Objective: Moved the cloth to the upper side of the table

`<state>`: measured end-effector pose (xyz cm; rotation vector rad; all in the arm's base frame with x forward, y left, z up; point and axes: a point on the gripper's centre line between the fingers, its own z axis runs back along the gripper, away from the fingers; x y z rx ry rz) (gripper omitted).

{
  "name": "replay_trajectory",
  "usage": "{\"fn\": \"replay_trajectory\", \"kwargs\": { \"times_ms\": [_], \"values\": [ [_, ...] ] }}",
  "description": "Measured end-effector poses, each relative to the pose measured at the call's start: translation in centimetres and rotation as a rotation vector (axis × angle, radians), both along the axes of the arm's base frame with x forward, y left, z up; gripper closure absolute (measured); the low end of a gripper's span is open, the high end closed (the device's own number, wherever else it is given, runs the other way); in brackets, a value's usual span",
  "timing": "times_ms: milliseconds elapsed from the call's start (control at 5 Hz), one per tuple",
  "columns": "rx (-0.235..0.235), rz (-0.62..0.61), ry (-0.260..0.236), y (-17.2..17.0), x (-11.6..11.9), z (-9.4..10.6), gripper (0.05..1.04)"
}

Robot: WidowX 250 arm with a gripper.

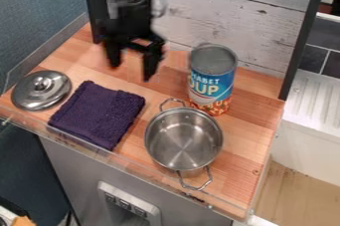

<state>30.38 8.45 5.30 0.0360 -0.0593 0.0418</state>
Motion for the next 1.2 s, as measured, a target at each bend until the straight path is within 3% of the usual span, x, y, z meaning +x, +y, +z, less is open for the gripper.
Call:
{"fn": "replay_trajectory", "kwargs": {
  "times_ms": [200,400,600,800,1000,1200],
  "values": [
    [-0.029,-0.002,0.039,0.9,-3.5,-2.0,0.083],
    [0.014,-0.026,0.071,2.0,-5.1,-3.4,0.083],
    [0.055,-0.05,0.088,2.7,-5.0,-5.0,0.083],
    [0.087,-0.076,0.103,2.7,-4.4,-5.5,0.083],
    [0.087,-0.068,0.069,3.0,-2.5,-5.3,0.083],
    [0.072,-0.04,0.034,3.2,0.9,-5.0,0.082]
  ]
}}
